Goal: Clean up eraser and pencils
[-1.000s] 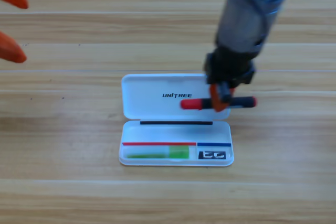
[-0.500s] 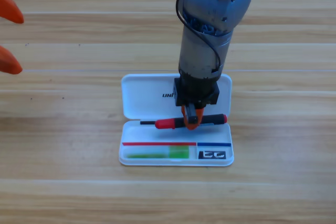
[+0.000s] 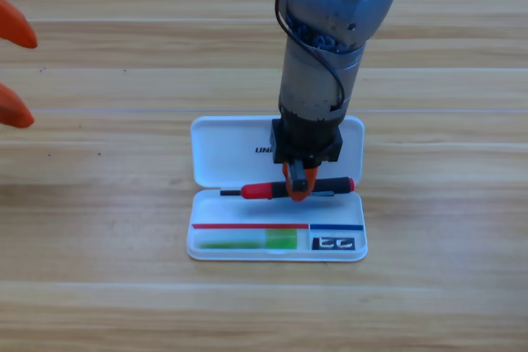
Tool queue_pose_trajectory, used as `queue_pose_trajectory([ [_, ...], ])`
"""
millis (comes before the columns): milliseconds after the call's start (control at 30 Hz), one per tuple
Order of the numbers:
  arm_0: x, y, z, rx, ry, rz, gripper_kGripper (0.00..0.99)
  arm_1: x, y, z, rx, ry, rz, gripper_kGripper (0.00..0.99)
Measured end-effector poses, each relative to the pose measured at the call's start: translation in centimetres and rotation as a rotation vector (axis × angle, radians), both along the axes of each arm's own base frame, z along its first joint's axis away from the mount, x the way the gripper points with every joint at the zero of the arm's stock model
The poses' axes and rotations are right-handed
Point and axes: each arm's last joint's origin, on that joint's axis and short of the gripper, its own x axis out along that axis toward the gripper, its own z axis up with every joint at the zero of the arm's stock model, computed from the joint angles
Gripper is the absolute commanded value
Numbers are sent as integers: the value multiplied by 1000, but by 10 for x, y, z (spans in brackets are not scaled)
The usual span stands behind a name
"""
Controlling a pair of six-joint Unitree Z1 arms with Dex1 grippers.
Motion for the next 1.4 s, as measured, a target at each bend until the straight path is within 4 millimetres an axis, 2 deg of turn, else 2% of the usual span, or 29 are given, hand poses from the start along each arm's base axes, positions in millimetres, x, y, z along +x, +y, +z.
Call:
queue_pose_trajectory([
  [33,0,0,0,0,0,0,990,0,0,0,0,0,-3,491],
  [100,0,0,-1,0,-1,0,990,0,0,0,1,1,-7,703],
  [133,0,0,-1,-1,-2,0,990,0,0,0,1,1,-8,787],
  [167,0,0,-1,-1,-3,0,990,0,0,0,1,1,-10,821],
  [367,1,0,-1,-1,-5,0,990,-2,-2,0,-17,21,-14,822],
  [500,1,0,-1,-1,-5,0,990,-6,-4,1,-21,53,-10,861],
  [600,1,0,0,-2,-7,0,990,-14,-8,13,9,96,-1,862],
  [700,2,-1,2,-7,-16,0,990,-31,-21,51,83,105,7,902],
  [867,6,-2,17,-38,-52,14,990,-71,-63,150,303,50,7,904],
  [933,9,-3,22,-46,-68,17,990,-87,-81,179,382,43,21,904],
  [1033,18,-6,25,-53,-72,20,990,-109,-105,209,475,63,35,904],
  [1133,33,-12,23,-72,-79,26,990,-122,-119,215,502,103,33,904],
  [1300,67,-24,21,-144,-115,24,990,-124,-120,194,491,144,3,904],
  [1400,89,-32,12,-186,-143,13,989,-122,-118,187,511,136,-9,904],
])
